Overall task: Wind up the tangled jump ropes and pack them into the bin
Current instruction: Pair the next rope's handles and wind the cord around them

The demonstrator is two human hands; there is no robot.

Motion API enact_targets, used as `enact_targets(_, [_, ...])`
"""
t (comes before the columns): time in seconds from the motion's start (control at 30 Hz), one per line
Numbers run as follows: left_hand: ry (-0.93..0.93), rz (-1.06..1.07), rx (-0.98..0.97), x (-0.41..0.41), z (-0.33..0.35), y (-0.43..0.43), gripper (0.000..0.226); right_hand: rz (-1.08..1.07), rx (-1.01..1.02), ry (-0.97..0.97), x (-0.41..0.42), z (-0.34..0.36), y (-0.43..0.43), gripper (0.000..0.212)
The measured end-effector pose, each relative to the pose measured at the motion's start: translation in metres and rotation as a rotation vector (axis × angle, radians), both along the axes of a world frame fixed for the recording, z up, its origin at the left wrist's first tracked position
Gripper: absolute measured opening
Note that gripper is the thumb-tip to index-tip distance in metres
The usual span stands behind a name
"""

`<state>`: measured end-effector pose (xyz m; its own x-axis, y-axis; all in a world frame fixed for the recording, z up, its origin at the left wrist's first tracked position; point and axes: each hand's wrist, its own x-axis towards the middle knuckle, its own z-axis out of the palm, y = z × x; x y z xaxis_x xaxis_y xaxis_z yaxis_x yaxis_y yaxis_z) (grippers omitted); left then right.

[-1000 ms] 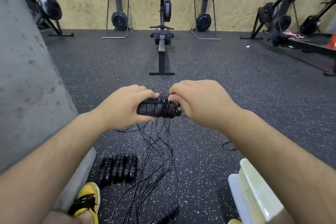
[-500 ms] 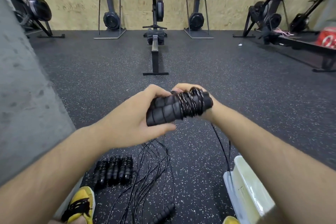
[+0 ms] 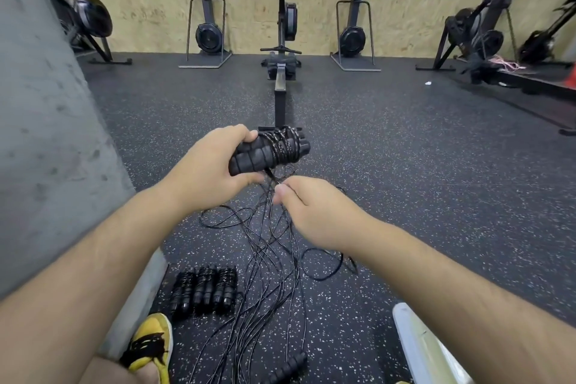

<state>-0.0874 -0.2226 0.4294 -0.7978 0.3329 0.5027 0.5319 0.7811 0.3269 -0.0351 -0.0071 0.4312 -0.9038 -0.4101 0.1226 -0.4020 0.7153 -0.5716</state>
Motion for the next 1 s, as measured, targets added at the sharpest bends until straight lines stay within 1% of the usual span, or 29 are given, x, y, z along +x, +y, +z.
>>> enact_targets(0.1, [0.031, 0.05, -0.091, -0.004, -0.004, -0.01, 0.058, 0.048, 0.069, 0.058, 0.013, 0.011, 0.003, 0.035])
enact_targets(0.2, [0.038, 0.046, -0.176, -0.006, -0.009, -0.015, 0.059, 0.066, 0.177, 0.226, 0.019, 0.02, 0.006, 0.032])
enact_targets(0.33, [0.016, -0.016, -0.206, -0.004, -0.015, -0.011, 0.06, 0.063, 0.344, 0.46, 0.016, 0.03, 0.013, 0.028])
enact_targets(0.43, [0.013, -0.085, -0.243, 0.003, -0.015, -0.002, 0.061, 0.047, 0.348, 0.579, 0.005, 0.032, 0.02, 0.029])
enact_targets(0.57, [-0.018, -0.195, -0.24, 0.018, -0.013, 0.014, 0.064, 0.051, 0.3, 0.597, -0.019, 0.035, 0.035, 0.027])
enact_targets(0.63, [-0.042, -0.271, -0.211, 0.029, -0.01, 0.024, 0.063, 0.049, 0.257, 0.554, -0.032, 0.039, 0.047, 0.027])
enact_targets(0.67, [-0.066, -0.298, -0.18, 0.033, -0.009, 0.029, 0.061, 0.04, 0.21, 0.497, -0.038, 0.039, 0.052, 0.027])
enact_targets(0.77, [-0.19, -0.318, -0.018, 0.049, -0.003, 0.041, 0.06, 0.009, 0.023, 0.24, -0.048, 0.029, 0.06, 0.018])
enact_targets(0.83, [-0.184, -0.355, 0.072, 0.054, 0.002, 0.046, 0.066, 0.011, -0.114, 0.115, -0.048, 0.024, 0.059, 0.018])
enact_targets(0.87, [-0.159, -0.354, 0.089, 0.055, 0.003, 0.047, 0.069, 0.026, -0.142, 0.066, -0.046, 0.021, 0.059, 0.019])
enact_targets(0.9, [-0.133, -0.347, 0.098, 0.055, 0.006, 0.048, 0.071, 0.054, -0.053, 0.064, -0.045, 0.017, 0.054, 0.018])
enact_targets(0.93, [-0.118, -0.336, 0.111, 0.052, 0.006, 0.048, 0.072, 0.069, -0.075, -0.02, -0.043, 0.009, 0.046, 0.016])
enact_targets(0.97, [-0.111, -0.323, 0.121, 0.05, 0.009, 0.048, 0.072, -0.001, -0.155, -0.145, -0.037, 0.004, 0.04, 0.018])
enact_targets(1.0, [-0.104, -0.3, 0.117, 0.046, 0.009, 0.046, 0.074, -0.144, -0.322, -0.234, -0.028, 0.007, 0.031, 0.023])
